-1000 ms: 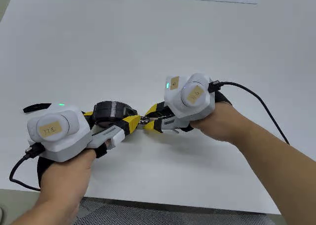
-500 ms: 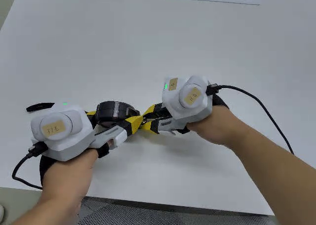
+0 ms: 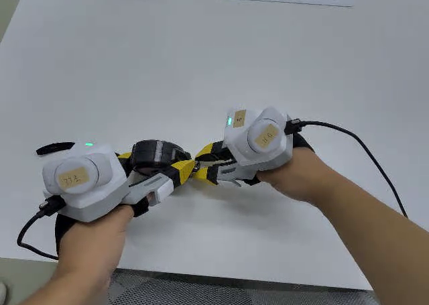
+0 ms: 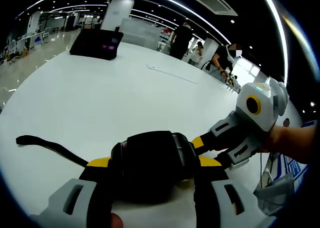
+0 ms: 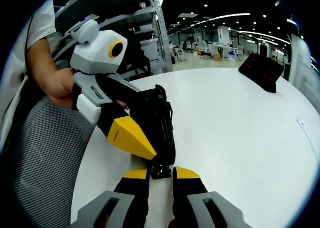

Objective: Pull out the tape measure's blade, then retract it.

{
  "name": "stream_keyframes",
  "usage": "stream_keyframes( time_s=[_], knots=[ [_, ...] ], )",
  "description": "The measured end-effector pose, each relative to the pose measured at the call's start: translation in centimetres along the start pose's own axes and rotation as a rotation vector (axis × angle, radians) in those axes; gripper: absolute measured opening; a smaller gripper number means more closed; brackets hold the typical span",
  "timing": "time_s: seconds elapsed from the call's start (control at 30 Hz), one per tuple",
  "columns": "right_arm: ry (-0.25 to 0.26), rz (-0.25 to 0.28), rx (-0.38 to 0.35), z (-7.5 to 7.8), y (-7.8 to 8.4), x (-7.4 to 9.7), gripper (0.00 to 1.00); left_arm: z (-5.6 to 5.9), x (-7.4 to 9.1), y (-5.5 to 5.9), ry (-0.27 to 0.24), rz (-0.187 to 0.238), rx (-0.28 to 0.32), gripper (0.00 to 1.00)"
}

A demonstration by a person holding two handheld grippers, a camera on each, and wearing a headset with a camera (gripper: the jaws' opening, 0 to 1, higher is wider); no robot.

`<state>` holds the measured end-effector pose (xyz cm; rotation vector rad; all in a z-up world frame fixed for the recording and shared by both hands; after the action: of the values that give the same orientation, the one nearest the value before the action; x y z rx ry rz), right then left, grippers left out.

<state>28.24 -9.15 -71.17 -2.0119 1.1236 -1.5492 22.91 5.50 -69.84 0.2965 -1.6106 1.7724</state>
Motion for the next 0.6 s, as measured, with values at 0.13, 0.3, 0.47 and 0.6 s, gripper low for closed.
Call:
stream_keyframes(
  time_s=[0.13,0.3,0.47,0.6],
  knots=[
    [0.016,0.007,-0.006,0.1,-0.2,0.5,0.19,0.0,-0.1,-0.1,0.008,-0.009,-0.005,0.62],
    [0.027,0.009,-0.010,-0.1,0.0,0.9,0.20,-0.2,0.0,-0.5,0.015,-0.001,-0.017,0.62],
    [0.032,0.012,-0.025,-0.2,0.3,1.1,0.21,-0.2,0.2,-1.1,0.024,0.009,-0.048,0.63],
    [0.037,0.022,-0.036,-0.4,0.5,1.6,0.23,-0.1,0.4,-1.3,0.032,0.013,-0.074,0.64]
  ],
)
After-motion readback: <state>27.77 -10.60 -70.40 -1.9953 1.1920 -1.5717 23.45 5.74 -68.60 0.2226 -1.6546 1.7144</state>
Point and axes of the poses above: the centre of the closed fingertips' face, and the gripper's own axes: x roughly backward along the fingers, z roughly to its right, y roughly out of its underside, the point moved 9 cm from there along x, roughly backward along the fingers, and after that the axes turned 12 degrees about -x, right-handed, at the moved point
